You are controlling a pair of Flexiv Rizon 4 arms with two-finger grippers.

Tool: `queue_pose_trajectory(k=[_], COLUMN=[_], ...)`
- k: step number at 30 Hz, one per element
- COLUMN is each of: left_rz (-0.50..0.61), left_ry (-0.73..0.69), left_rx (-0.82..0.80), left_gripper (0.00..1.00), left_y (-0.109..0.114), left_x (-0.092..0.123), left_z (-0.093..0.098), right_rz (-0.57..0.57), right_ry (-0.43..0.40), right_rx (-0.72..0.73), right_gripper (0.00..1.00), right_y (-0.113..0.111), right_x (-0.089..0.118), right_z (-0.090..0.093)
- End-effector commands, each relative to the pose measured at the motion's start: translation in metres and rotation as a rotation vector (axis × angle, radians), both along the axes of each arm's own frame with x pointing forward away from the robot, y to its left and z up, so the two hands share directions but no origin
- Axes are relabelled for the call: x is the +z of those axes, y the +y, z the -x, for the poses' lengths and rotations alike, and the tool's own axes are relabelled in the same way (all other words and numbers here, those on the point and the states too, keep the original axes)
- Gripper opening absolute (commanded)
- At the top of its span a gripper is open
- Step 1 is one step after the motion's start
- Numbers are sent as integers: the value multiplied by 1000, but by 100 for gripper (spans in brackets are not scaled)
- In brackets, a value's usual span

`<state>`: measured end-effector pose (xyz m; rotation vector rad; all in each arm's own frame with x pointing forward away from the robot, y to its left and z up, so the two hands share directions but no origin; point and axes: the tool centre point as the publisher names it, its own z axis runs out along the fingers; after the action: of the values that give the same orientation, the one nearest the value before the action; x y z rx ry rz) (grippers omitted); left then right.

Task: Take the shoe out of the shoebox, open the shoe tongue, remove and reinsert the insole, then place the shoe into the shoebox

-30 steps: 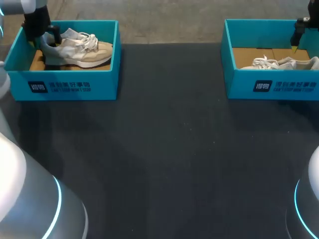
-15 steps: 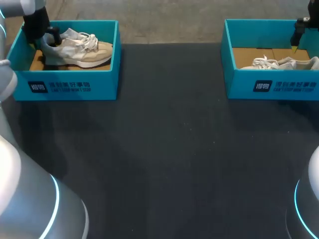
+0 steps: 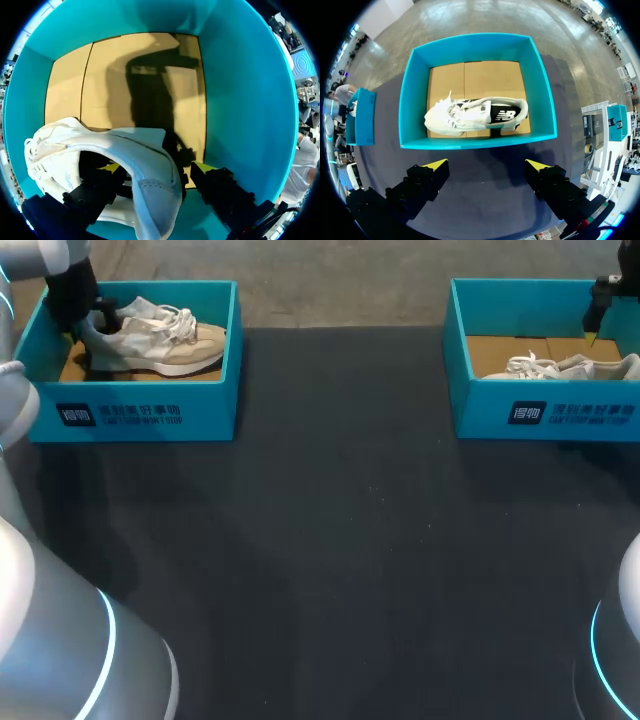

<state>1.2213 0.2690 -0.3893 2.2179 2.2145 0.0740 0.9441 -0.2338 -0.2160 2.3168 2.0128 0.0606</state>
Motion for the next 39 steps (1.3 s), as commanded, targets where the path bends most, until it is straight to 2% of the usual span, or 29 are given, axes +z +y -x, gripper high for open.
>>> queue_pose_trajectory(k=[1, 5, 7, 10, 13, 19, 21, 39], left_rz=[5, 5, 3, 0, 0, -3, -3, 3], left_ry=[29, 29, 27, 27, 30, 37, 42, 29], left_rx=[0, 2, 4, 5, 9, 11, 8, -55], left_gripper=[80, 72, 61, 64, 51, 45, 0, 0], left_y=[3, 3, 4, 4, 5, 6, 7, 14], left_x=[-5, -6, -7, -8, -10, -13, -13, 1], left_z=[-13, -15, -16, -17, -18, -20, -20, -8], right_rz=[1, 1, 1, 1, 1, 1, 1, 1], right_ry=[0, 0, 0, 0, 0, 0, 0, 0], right_rx=[0, 0, 0, 0, 0, 0, 0, 0], right_gripper=[100, 100, 100, 100, 100, 100, 100, 100], right_y=[0, 0, 0, 0, 0, 0, 0, 0], right_x=[0, 0, 0, 0, 0, 0, 0, 0], right_z=[0, 0, 0, 0, 0, 0, 0, 0])
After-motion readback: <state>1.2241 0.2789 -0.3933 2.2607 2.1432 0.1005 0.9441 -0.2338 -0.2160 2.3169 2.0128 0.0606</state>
